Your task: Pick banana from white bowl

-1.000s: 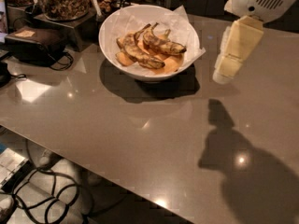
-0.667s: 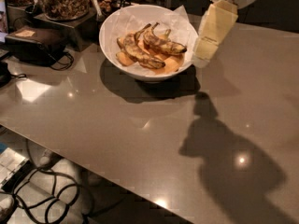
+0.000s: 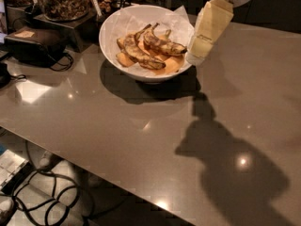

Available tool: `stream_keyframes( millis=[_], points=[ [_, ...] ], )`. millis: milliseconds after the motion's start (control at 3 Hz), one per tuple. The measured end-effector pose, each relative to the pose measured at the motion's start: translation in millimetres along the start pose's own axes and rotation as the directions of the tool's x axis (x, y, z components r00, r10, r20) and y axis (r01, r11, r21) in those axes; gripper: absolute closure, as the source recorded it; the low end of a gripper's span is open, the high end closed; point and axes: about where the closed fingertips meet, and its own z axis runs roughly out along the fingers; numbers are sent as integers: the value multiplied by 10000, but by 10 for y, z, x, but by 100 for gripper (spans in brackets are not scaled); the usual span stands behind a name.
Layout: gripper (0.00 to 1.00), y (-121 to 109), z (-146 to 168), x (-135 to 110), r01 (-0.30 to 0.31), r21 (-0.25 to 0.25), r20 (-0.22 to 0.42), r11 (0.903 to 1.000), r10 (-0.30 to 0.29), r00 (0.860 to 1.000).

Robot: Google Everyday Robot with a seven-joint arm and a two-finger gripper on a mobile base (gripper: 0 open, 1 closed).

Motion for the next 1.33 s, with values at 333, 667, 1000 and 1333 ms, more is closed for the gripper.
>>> stream_keyframes(
  millis=[333, 667, 1000, 1333],
  points=[
    [0, -103, 125, -255, -402, -199, 162, 9990, 406, 9990],
    [0, -242, 278, -550, -654, -448, 154, 9969, 662, 9977],
    [0, -300, 348, -650, -683, -607, 288, 9958, 701, 9971],
    [0, -311, 353, -623, -995, -507, 586, 9937, 1024, 9930]
  ],
)
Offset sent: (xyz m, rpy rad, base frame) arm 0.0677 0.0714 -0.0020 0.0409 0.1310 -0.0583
